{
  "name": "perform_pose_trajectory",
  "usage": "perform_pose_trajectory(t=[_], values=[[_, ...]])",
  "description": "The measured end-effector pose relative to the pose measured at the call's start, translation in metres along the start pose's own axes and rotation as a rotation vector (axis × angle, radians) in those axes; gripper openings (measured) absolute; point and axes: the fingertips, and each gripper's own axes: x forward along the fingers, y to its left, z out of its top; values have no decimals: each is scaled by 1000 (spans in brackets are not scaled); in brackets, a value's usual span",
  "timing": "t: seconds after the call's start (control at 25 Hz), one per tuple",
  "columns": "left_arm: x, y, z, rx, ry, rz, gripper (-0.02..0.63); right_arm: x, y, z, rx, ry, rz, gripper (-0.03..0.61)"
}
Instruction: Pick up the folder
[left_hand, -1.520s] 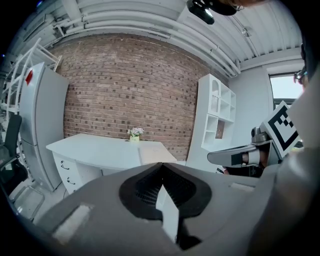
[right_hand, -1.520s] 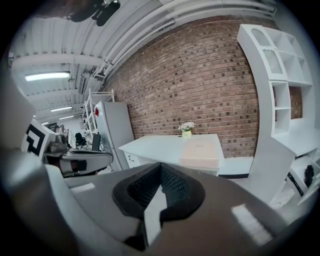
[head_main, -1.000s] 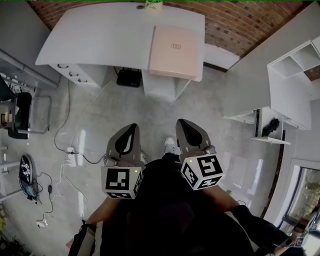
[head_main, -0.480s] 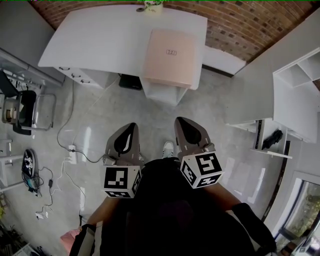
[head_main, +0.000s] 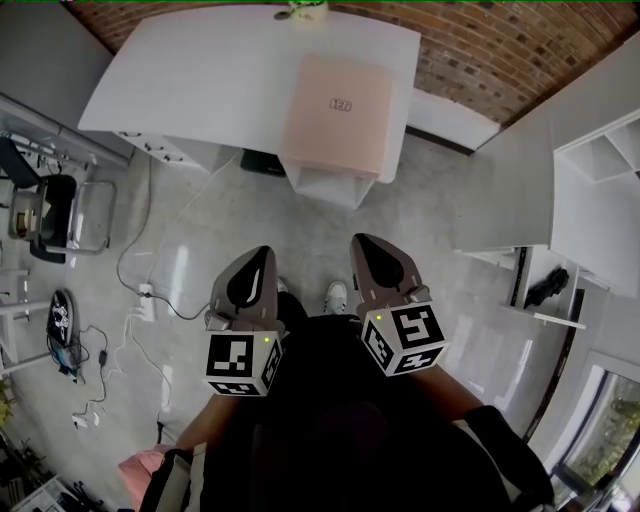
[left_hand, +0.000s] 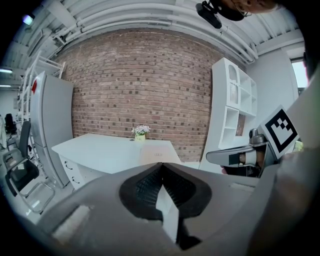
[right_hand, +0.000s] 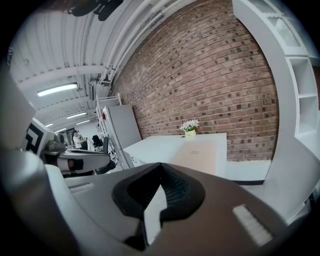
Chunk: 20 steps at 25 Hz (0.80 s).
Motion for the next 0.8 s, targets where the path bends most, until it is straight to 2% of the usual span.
perform_pose_trajectory(t=[0.2, 0.56, 0.8], values=[[26, 11, 2, -7, 4, -41, -2, 19, -8, 5, -1, 0, -38, 2], [95, 33, 32, 9, 7, -179, -2, 60, -38, 29, 21, -1, -185, 2], [127, 53, 40, 2, 23, -240, -2, 86, -48, 35, 45, 17, -258, 2]])
